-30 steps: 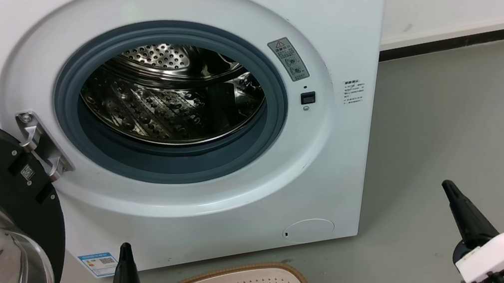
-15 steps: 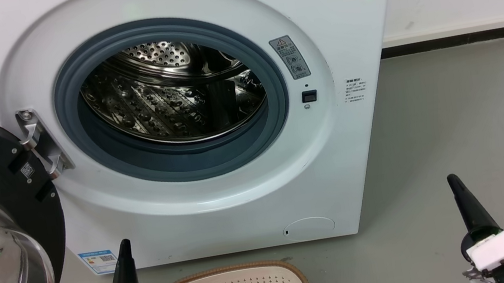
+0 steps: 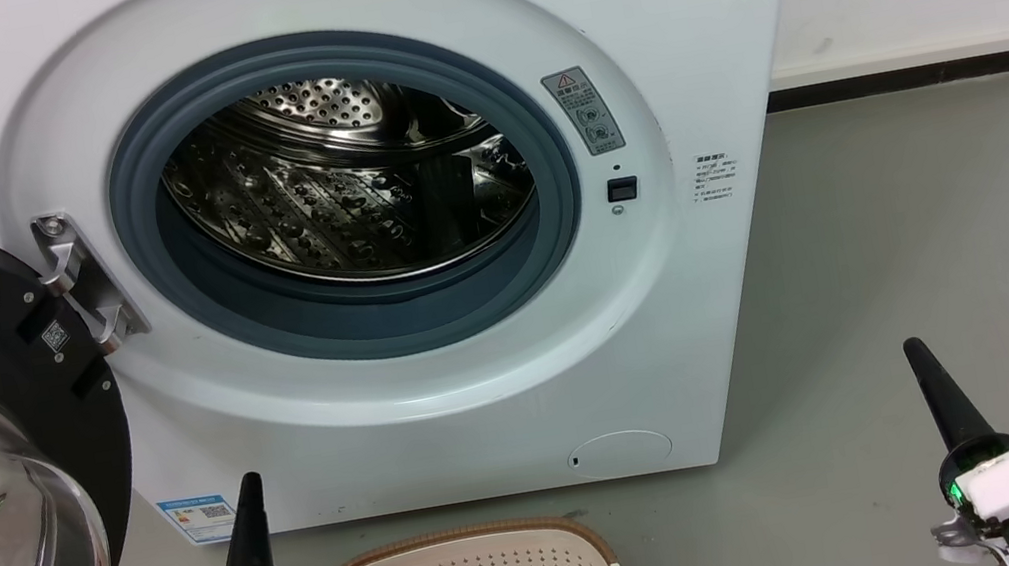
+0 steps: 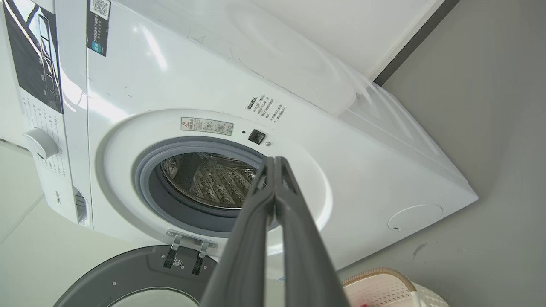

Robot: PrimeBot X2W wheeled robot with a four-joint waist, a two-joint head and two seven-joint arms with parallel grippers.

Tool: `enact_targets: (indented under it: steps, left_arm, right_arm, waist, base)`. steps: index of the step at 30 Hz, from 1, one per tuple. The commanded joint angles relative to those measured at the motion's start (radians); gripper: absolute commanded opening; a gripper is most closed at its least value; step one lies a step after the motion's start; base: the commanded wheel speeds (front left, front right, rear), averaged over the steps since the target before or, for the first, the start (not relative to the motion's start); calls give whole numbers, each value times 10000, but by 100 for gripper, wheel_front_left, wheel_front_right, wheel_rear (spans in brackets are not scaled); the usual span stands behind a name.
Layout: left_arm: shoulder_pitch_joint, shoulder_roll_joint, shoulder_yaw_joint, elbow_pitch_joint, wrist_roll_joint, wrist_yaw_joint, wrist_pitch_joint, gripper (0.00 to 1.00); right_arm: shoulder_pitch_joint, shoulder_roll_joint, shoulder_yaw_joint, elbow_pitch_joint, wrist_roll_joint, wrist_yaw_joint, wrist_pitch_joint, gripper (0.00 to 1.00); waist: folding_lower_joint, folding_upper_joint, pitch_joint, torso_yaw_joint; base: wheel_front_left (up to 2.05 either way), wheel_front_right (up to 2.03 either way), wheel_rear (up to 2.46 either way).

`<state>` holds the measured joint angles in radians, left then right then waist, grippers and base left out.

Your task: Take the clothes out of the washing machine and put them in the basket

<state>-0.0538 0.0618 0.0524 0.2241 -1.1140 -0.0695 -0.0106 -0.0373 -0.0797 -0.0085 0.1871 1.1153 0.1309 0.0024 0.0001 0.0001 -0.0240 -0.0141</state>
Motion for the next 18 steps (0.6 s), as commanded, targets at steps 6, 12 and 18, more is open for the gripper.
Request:
enact_targets:
  steps: [6, 12, 18]
  left_arm:
    - [-319, 2, 136, -22, -851, -140, 214, 0]
    - [-366, -16, 209, 14, -1428, -215, 361, 0]
    - [-411, -30, 281, 48, -1975, -288, 509, 0]
  right_arm:
    - [-309, -66, -116, 38, 921, -1, 155, 0]
    - [-360, -59, -190, 115, 1537, -1, 233, 0]
    - [-426, -52, -265, 184, 2120, -1, 336, 0]
  waist:
    - [-1, -1, 33, 17]
    - [-1, -1, 60, 31]
    - [-1, -1, 88, 46]
  base:
    - [0, 0, 0]
    - [0, 0, 0]
    - [0, 0, 0]
